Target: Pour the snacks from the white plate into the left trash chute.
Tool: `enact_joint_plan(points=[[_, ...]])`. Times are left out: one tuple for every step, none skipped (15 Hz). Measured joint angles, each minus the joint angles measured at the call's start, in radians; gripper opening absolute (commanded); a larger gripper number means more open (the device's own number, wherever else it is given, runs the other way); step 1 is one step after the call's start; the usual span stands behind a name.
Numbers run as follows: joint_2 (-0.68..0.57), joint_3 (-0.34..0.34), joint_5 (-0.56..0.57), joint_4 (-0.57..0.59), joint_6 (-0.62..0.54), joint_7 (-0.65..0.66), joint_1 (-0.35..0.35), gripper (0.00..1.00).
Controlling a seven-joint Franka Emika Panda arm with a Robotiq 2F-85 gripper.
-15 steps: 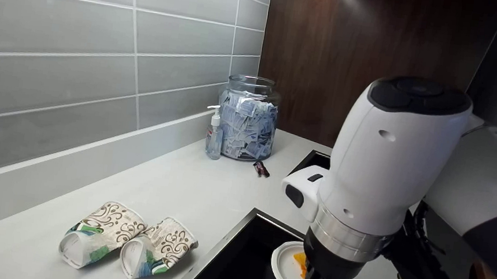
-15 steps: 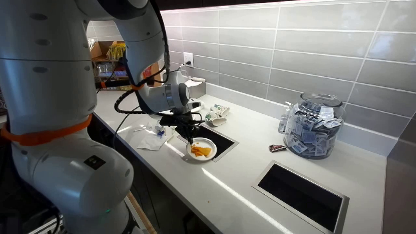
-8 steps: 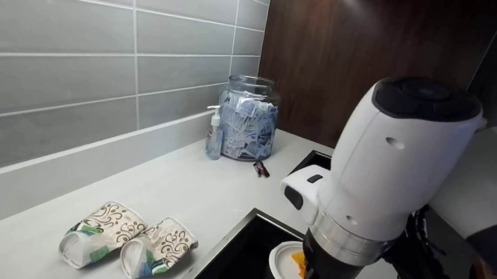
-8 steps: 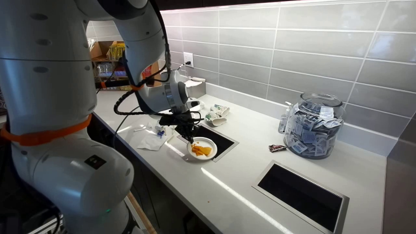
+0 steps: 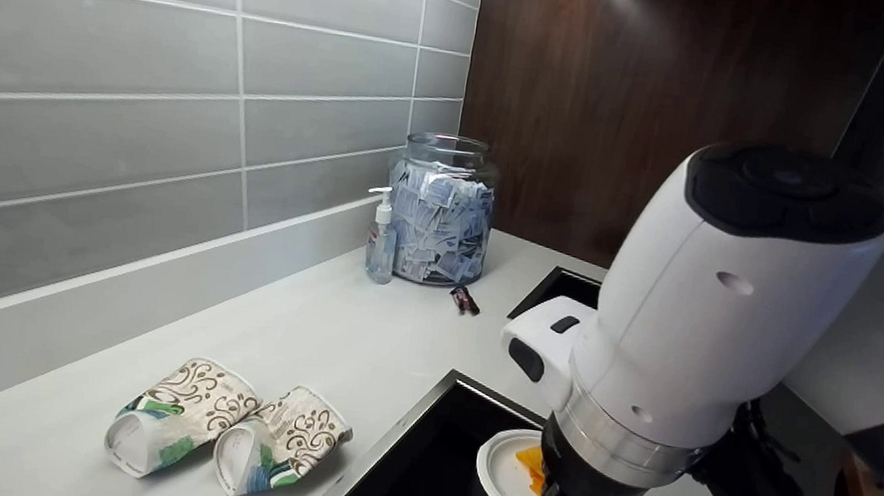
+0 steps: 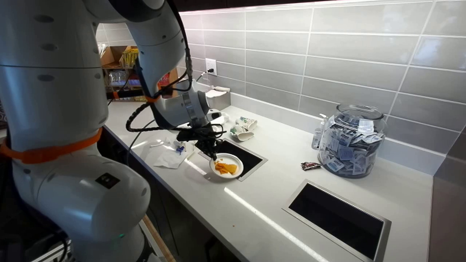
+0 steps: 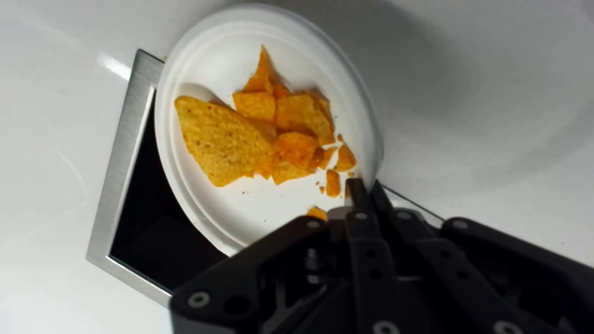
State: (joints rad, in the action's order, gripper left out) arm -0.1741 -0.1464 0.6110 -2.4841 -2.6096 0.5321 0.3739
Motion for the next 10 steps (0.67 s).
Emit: enact_joint_plan(points=[[0.001,-0.001,0.004,0.001,0.007,0.006,0.001,0.01],[0.001,-0.002,0.005,0.001,0.011,0.011,0.001,0.01],[0.002,-0.003,0.005,0.001,0.014,0.019,0.001,0.01],[0.002,-0.003,0.005,0.001,0.015,0.031,0.001,0.01],[0.002,-0.003,0.004,0.0,0.015,0.043,0.001,0.01],[0.002,-0.003,0.002,0.0,0.015,0.051,0.0,0.01],[0.002,-0.003,0.0,-0.001,0.015,0.059,-0.002,0.01],[0.003,-0.003,-0.005,-0.003,0.015,0.066,-0.003,0.01],[0.003,-0.003,-0.015,-0.005,0.015,0.071,-0.005,0.01],[0.004,-0.003,-0.029,-0.007,0.015,0.075,-0.007,0.01]])
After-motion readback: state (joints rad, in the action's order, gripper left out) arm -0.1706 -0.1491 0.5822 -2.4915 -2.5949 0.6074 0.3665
